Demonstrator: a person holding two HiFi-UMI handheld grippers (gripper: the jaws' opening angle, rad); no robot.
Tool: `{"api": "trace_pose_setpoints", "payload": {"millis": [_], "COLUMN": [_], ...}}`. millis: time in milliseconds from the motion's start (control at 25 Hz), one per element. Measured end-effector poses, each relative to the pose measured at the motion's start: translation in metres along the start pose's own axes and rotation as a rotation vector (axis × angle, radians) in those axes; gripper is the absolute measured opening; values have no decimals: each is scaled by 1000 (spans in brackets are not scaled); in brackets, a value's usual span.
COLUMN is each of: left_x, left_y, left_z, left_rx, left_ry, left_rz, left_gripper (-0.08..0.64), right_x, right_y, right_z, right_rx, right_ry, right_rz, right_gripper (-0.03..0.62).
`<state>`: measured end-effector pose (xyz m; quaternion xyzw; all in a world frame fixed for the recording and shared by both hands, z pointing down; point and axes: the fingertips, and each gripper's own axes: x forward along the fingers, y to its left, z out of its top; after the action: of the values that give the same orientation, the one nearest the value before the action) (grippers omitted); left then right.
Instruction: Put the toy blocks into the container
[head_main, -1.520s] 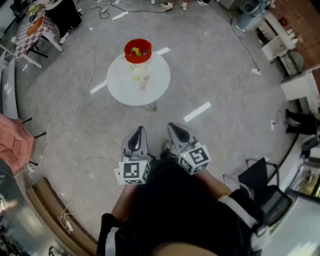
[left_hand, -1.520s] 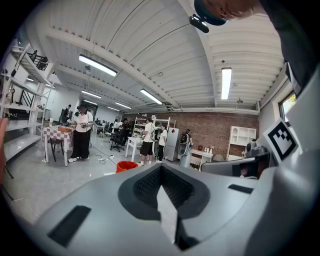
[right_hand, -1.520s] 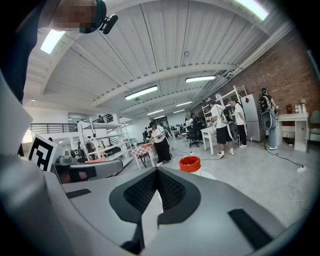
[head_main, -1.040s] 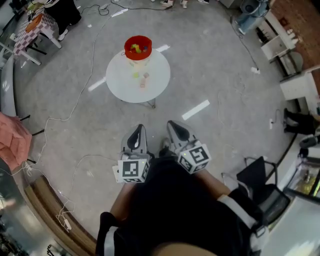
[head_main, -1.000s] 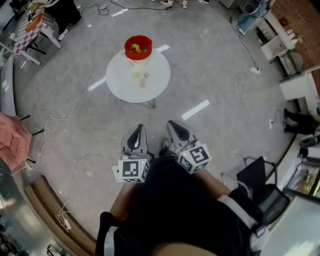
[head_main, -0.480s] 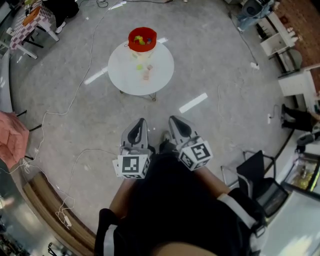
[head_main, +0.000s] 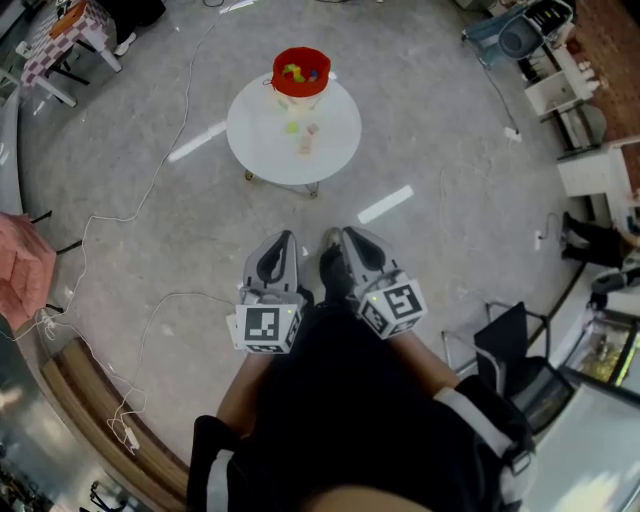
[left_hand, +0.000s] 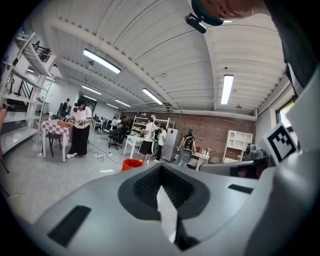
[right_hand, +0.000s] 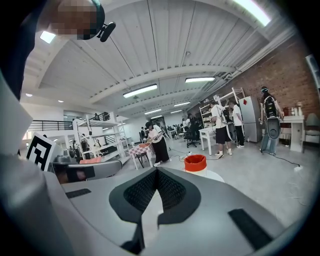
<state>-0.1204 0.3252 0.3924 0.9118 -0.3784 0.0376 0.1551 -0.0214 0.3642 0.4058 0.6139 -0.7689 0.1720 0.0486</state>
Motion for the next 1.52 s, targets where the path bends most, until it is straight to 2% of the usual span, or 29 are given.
{"api": "trace_pose_setpoints", "payload": {"millis": [400, 520, 640, 880, 960, 1120, 1240, 1520], "left_x": [38, 59, 88, 155, 178, 216, 239, 266], "left_y": [18, 21, 30, 47, 49, 56, 60, 72], "left_z": [2, 8, 10, 24, 35, 42, 48, 48], "left_rx": [0, -7, 30, -6, -27, -3, -16, -23], "left_ry": [14, 14, 25, 29, 13, 32, 39, 59], "left_rz": [19, 23, 28, 66, 83, 114, 158, 263], "left_gripper": [-8, -8, -8, -8, -8, -8, -8, -8], "right_x": [45, 62, 86, 137, 156, 189, 210, 252], "right_y": [-22, -39, -61, -112, -132, -170, -190, -225], "right_z": [11, 22, 36, 53, 57, 67, 71, 64], "right_rx": [-7, -16, -25, -53, -62, -73, -82, -111], "right_ry": [4, -6, -14, 20, 35, 74, 99, 140], "right_rz": [41, 45, 53, 82, 94, 127, 165, 246], "right_gripper": [-3, -3, -3, -3, -3, -3, -3, -3]}}
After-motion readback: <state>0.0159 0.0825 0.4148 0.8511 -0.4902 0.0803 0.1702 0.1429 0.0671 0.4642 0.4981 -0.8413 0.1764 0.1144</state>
